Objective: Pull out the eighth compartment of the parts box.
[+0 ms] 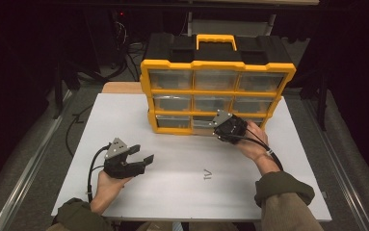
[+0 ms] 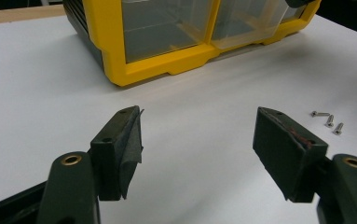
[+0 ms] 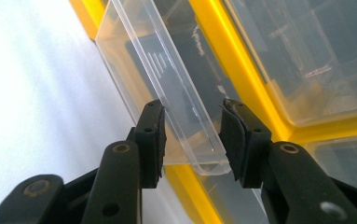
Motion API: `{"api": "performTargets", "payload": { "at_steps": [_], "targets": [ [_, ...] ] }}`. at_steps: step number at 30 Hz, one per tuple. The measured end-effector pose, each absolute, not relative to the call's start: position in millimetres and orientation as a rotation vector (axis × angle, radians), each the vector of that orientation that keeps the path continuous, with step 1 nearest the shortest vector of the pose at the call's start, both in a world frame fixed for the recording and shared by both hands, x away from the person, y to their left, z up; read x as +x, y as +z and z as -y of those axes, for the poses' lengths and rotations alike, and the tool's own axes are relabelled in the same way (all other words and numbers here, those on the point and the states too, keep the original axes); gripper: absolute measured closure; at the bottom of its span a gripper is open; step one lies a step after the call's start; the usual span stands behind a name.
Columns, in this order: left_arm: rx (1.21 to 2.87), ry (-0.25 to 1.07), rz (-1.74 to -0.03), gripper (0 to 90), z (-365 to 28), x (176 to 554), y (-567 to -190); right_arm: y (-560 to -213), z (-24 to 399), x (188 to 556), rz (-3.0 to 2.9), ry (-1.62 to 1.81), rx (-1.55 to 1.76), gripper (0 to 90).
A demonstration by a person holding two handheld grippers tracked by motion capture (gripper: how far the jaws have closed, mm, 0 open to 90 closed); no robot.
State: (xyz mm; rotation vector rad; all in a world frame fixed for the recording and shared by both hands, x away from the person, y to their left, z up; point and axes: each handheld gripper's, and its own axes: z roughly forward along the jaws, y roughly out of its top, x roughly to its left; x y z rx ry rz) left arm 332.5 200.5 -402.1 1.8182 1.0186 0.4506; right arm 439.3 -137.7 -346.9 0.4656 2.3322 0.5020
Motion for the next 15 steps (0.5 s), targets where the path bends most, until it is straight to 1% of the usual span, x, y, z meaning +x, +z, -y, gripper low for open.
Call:
{"api": "performTargets", "payload": {
  "at_steps": [15],
  "targets": [
    [1.824,0.449,-1.022,33.0,-200.3,332.9,-402.5,-343.1,144.3,431.7,-2.389,0.559,0.473,62.6]
  ]
}}
